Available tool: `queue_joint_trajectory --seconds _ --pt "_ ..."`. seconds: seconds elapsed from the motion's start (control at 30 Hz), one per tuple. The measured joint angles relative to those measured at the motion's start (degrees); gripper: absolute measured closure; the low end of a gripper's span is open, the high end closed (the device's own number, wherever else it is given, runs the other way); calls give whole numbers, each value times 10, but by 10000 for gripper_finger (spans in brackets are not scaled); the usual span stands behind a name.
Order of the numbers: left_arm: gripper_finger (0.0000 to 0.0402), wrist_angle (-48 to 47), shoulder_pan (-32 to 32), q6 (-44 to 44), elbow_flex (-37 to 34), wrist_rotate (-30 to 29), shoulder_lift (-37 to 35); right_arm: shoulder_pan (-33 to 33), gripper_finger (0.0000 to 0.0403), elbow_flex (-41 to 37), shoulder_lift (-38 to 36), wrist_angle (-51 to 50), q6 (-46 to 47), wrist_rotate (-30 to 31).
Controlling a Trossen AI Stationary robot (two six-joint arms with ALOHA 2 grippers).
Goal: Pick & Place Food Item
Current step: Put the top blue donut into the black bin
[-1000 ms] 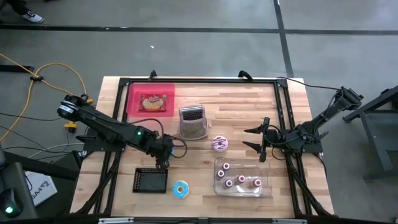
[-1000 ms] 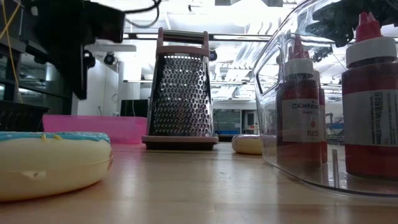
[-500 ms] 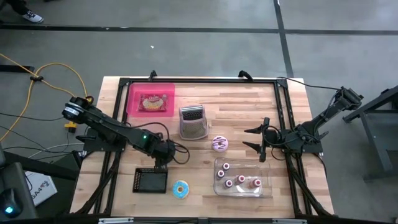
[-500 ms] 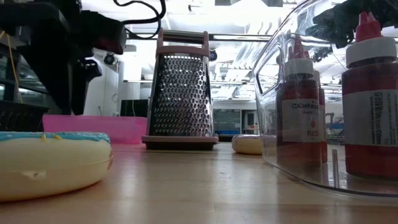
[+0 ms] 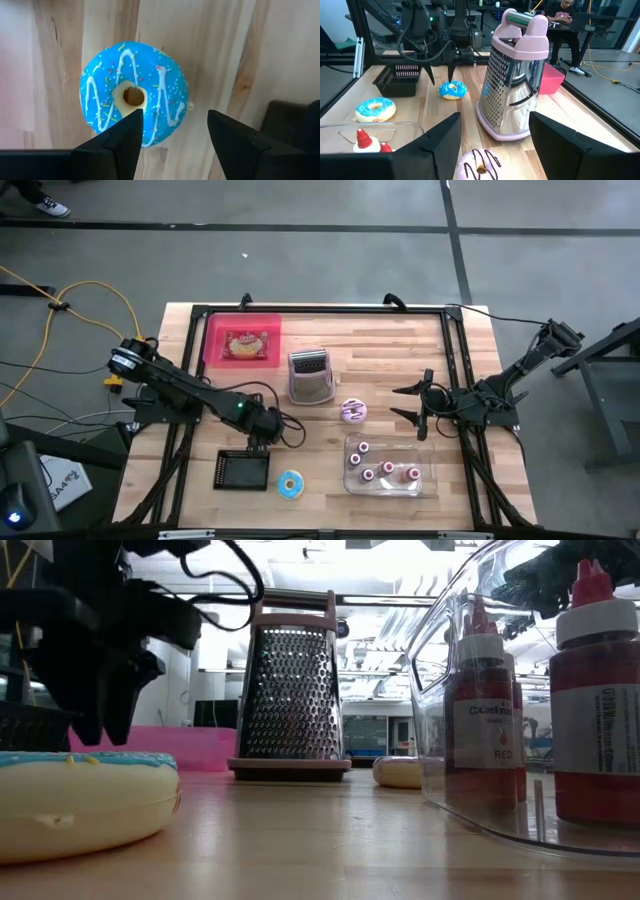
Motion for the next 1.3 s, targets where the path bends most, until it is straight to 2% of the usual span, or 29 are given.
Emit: queue_joint_trajectory --seconds 0.5,0.73,1.3 --pt "187 15 0 20 0 -9 54 0 183 0 0 -4 2 0" --pt "187 30 0 20 0 -34 54 0 183 0 0 -4 2 0" --pt "187 46 0 19 0 -33 54 0 183 0 0 -4 2 0"
